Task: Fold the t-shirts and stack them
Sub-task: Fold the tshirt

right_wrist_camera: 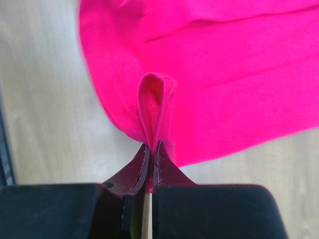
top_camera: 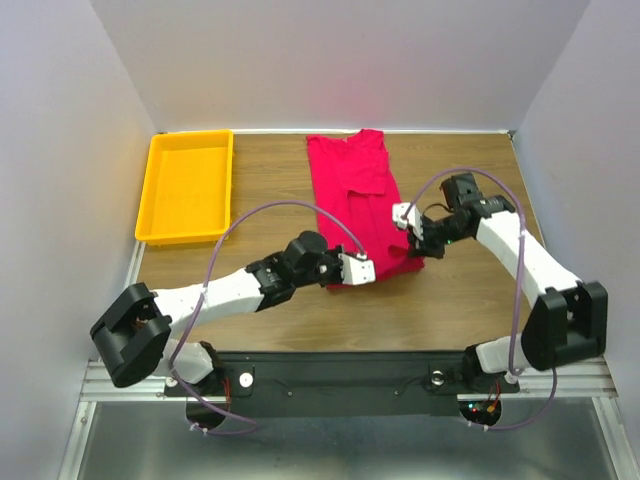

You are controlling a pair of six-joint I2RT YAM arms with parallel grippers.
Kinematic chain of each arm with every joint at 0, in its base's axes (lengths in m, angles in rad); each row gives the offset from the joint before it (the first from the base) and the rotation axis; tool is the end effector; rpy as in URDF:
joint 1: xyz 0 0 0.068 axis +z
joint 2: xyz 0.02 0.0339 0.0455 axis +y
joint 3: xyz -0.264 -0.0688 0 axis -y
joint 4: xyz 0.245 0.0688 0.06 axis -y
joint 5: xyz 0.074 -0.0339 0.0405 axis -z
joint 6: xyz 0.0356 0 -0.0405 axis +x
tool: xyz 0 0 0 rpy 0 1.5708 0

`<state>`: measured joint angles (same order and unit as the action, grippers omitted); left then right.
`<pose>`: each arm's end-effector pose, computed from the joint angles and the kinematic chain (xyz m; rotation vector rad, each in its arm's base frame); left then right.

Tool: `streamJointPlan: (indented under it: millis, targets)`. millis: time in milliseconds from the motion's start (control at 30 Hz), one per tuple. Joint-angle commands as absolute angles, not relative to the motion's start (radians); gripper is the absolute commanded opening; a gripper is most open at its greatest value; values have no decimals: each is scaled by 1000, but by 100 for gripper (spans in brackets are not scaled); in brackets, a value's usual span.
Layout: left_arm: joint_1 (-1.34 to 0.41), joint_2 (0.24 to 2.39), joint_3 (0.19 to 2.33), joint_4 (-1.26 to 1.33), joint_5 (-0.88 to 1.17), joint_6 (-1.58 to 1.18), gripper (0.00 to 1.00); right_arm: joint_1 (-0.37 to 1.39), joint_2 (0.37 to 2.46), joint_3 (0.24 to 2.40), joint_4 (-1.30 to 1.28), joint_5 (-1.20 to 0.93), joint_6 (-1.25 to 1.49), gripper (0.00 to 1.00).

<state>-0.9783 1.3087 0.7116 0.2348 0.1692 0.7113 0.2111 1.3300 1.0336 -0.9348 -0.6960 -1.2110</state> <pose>0.1569 -0.2439 0.2417 1.5258 1.2026 -0.3412 0.2325 0.0732 0.2602 -1.7206 1.7632 0.5807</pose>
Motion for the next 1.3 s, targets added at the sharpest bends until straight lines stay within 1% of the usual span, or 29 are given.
streamJointPlan:
  millis: [0, 267, 500, 933, 1267]
  targets:
    - [-901, 1354, 810, 288, 219, 793, 0, 178, 1451, 1182, -911, -719, -1112, 1]
    - [-729, 1522, 992, 344, 301, 859, 0, 150, 1689, 1423, -865, -715, -1017, 0]
    - [-654, 1692, 1153, 327, 336, 873, 0, 147, 1856, 1604, -827, -698, -930, 1]
    - [-561, 1825, 1267, 308, 364, 868, 0, 146, 2035, 1784, -764, -660, -816, 1]
    - [-555, 1885, 1319, 322, 354, 854, 0, 146, 2077, 1805, -738, -632, -785, 0]
